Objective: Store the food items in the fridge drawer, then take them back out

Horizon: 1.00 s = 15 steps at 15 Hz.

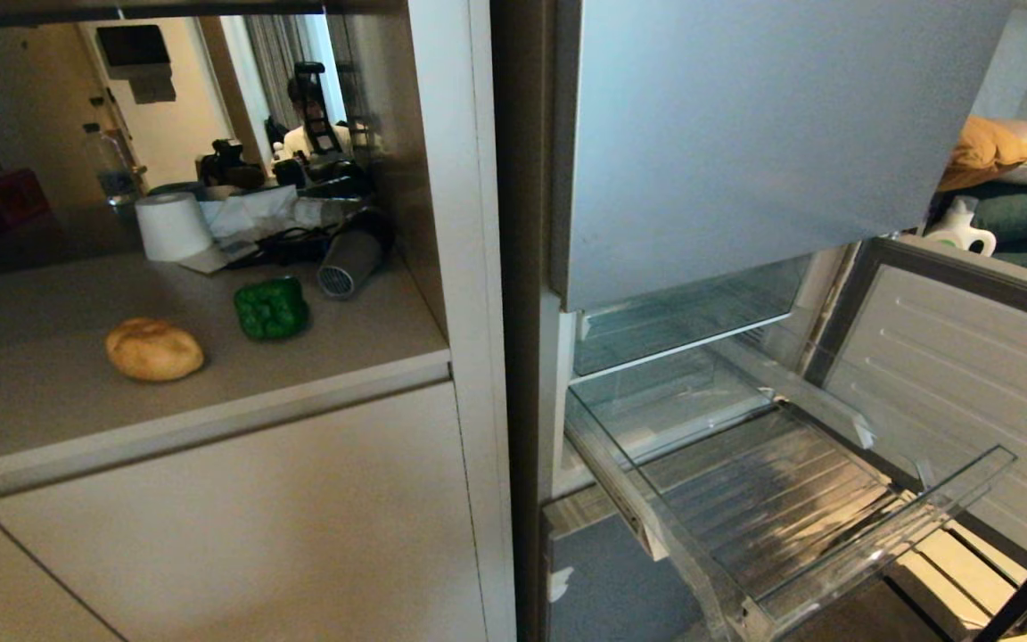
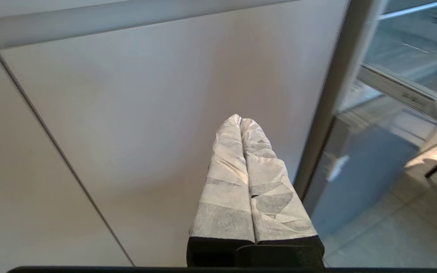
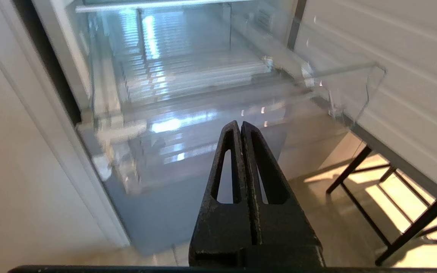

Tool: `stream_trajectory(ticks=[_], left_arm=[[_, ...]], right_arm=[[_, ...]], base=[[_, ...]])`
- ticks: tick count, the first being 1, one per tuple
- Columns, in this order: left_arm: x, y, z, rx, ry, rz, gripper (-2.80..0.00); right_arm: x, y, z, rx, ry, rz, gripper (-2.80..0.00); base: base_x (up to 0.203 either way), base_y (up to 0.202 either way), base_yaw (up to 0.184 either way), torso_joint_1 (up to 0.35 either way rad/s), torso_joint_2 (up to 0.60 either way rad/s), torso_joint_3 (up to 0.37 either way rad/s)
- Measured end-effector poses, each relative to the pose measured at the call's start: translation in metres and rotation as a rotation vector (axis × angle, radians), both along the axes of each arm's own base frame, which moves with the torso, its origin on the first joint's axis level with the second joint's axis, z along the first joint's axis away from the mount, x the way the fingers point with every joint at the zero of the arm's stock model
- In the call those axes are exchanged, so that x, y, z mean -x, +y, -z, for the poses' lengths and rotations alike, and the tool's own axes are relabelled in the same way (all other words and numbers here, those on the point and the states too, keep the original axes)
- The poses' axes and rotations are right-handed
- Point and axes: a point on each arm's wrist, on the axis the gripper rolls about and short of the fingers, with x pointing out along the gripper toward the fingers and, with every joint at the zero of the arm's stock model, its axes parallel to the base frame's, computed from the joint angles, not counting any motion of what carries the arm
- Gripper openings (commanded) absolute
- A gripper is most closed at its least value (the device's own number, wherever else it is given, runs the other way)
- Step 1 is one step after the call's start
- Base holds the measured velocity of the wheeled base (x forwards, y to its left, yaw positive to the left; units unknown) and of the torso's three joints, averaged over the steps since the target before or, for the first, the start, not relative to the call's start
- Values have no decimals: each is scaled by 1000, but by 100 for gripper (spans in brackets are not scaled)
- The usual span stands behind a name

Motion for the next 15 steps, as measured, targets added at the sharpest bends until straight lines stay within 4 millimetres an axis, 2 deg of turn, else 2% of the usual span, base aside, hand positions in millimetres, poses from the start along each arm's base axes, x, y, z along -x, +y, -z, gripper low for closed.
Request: stream_trajectory(ticks=[15], left_arm=[[0,0,0,0,-1,0,-280]], right_arm=[[0,0,0,1,-1,1,-280]], base=[[-9,0,5,0,1,0]])
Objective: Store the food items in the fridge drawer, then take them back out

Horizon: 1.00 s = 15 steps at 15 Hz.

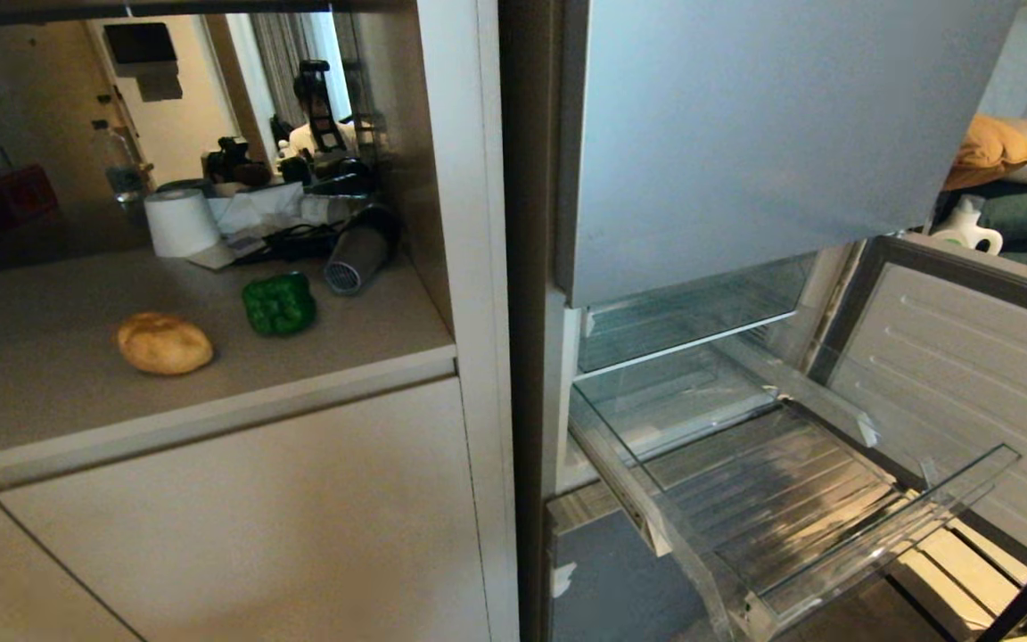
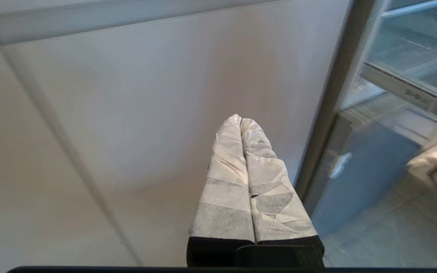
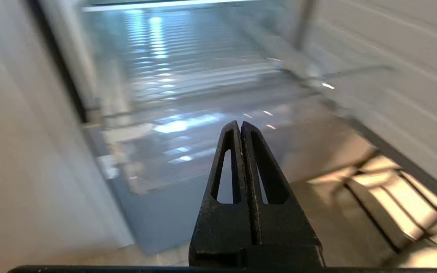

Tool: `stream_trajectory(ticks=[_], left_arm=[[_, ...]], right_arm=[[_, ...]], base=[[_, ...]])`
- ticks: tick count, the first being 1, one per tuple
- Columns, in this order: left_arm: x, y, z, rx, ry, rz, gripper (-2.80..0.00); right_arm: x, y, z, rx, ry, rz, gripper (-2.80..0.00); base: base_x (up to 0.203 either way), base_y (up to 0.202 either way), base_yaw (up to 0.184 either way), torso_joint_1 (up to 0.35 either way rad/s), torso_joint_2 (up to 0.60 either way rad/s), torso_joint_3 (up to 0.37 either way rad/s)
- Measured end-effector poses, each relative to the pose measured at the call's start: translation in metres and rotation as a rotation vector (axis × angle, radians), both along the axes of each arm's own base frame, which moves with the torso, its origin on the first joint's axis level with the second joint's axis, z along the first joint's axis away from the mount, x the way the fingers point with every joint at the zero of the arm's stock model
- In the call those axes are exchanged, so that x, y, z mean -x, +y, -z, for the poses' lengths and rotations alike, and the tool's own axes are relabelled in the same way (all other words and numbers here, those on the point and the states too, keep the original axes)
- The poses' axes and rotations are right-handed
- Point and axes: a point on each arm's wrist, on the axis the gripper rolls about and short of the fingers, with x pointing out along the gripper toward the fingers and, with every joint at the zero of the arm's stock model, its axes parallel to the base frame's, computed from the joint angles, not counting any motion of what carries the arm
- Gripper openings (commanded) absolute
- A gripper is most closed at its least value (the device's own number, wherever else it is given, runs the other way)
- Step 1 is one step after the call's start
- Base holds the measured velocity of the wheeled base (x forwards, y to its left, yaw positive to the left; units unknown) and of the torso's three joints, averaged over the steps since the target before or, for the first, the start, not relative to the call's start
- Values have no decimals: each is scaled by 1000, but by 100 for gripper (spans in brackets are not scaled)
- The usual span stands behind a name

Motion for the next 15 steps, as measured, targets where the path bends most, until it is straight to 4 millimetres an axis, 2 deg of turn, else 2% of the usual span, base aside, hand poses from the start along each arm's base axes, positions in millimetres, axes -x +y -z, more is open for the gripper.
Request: stream_trajectory(ticks=[11,13,15], left_arm=[[0,0,0,0,0,0,-280],[0,0,0,0,0,-1,-280],[0,0,0,0,0,-1,-280]], right_arm=[[0,0,0,-10,0,16,-280],[0,0,0,-14,0,18,-280],[0,0,0,-15,0,17,-280]], base=[[1,-8,169,2,2,3],[-4,-5,111,7,-2,0],[0,0,0,0,0,0]])
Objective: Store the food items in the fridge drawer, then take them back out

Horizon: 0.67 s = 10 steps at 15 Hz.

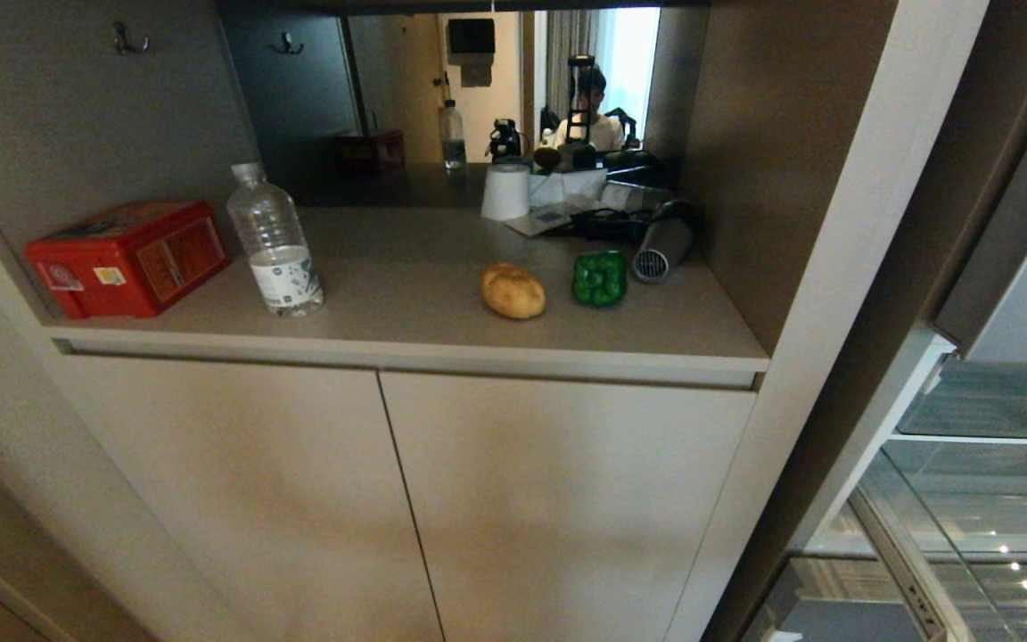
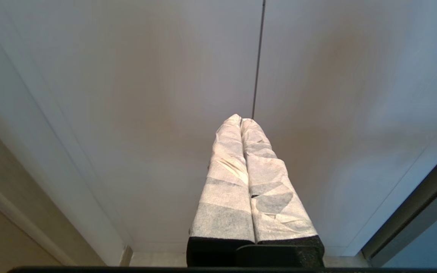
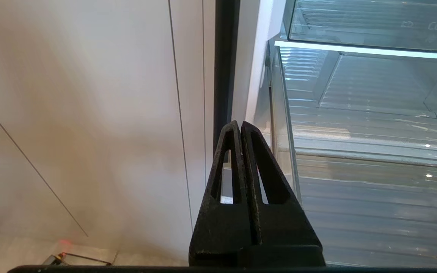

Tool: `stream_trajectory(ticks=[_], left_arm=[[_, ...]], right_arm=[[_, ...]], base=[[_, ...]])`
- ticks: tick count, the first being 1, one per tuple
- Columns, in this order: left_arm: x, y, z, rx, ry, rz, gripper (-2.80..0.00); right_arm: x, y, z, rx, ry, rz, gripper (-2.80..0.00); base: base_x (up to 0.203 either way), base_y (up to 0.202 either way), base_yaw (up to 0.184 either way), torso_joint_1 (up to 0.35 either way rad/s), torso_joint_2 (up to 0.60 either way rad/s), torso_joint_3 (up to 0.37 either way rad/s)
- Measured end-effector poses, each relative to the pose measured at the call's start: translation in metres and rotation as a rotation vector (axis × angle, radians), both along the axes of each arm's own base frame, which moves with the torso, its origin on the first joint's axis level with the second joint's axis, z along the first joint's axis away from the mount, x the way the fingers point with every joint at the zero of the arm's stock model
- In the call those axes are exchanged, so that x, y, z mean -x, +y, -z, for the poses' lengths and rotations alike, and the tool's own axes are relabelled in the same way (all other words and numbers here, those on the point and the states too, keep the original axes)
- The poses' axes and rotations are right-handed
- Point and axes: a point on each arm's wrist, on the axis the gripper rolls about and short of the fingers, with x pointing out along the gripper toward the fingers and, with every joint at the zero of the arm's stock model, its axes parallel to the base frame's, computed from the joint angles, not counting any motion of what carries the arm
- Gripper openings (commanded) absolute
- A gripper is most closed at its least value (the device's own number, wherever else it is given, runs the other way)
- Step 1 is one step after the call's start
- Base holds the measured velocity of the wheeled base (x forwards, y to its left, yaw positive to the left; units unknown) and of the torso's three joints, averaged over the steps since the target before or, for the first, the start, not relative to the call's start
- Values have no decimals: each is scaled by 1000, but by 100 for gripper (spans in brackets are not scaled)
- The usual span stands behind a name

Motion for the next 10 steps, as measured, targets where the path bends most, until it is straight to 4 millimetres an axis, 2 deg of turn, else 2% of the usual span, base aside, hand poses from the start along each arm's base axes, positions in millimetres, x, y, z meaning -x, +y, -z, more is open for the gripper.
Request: stream_trajectory(ticks=[5,7,10], left_arm=[[0,0,0,-1,0,0,-280],[0,0,0,-1,0,0,-280],[0,0,0,-1,0,1,-280]], right_arm=[[0,0,0,76,-2,-16,-280],[2,1,-7,119,-13,-44,-280],[7,3,-64,129,-104,-146,-280]], base=[[0,0,0,0,0,0],[0,0,0,0,0,0],[0,0,0,0,0,0]])
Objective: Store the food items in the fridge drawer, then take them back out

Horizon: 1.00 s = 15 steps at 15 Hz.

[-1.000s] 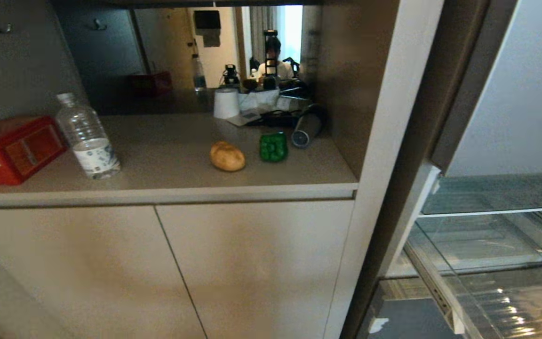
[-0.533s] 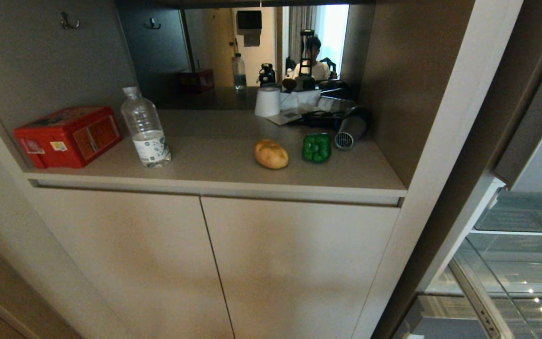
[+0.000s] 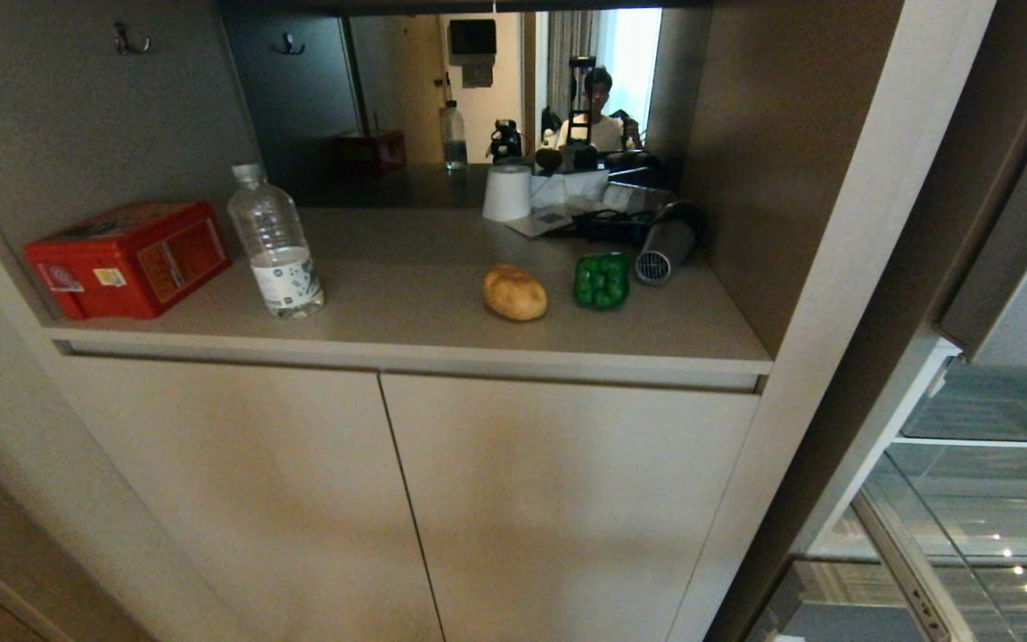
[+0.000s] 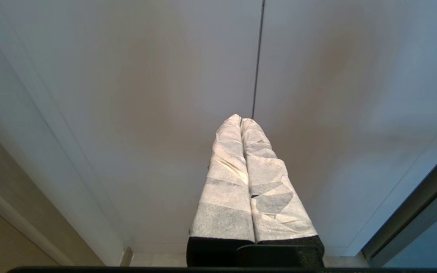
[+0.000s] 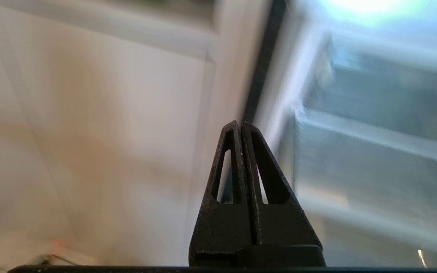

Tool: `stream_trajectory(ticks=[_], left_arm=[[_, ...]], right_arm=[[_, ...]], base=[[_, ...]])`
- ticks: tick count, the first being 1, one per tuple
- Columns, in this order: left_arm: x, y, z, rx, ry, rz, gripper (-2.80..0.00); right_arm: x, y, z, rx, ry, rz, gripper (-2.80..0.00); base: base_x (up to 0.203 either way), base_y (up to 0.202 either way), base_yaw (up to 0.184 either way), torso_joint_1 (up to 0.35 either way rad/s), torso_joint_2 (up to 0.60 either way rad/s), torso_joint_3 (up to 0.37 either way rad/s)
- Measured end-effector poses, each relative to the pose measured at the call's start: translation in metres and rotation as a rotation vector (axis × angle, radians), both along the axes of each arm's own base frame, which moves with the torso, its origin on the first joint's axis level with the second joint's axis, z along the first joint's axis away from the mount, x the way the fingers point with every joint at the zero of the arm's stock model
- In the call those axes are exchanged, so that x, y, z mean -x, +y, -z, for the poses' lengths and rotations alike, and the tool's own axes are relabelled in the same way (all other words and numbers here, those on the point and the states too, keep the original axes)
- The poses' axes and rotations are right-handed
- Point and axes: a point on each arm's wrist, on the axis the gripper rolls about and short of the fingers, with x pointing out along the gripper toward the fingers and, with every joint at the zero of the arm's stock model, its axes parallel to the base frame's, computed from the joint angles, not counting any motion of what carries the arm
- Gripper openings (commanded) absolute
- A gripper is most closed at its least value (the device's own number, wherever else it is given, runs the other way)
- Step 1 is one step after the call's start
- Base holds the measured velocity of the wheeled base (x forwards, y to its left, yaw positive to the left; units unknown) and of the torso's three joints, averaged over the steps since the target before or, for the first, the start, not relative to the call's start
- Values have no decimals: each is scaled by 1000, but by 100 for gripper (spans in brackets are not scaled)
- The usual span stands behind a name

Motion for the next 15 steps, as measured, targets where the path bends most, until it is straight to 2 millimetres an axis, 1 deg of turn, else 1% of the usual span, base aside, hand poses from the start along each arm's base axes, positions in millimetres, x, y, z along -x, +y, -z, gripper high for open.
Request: stream_trajectory(ticks=[2,3,5,7,9,11,13,15], left_arm=[[0,0,0,1,0,0,-280],[0,0,0,1,0,-1,-280],[0,0,0,1,0,-1,-280],[0,0,0,1,0,0,-280],[0,0,0,1,0,0,-280],[0,0,0,1,0,0,-280],[0,0,0,1,0,0,-280],[0,0,0,1,0,0,-280]], right_arm=[[-12,2,-43,-4,23,-102,-280],[-24,4,-65,-10,48,-170,-280],[-56,7,-99,-22,117,-320,-280],[-97,12,-121,-39,206,-489,-280],[-142,27,-132,-45,274,-644,-280],[-184,52,-130,-36,309,-703,-280],[-223,87,-124,-18,287,-704,-280],[-254,128,-119,-12,207,-657,-280]], base=[[0,0,0,0,0,0],[0,0,0,0,0,0],[0,0,0,0,0,0],[0,0,0,0,0,0],[0,0,0,0,0,0],[0,0,0,0,0,0],[0,0,0,0,0,0],[0,0,0,0,0,0]])
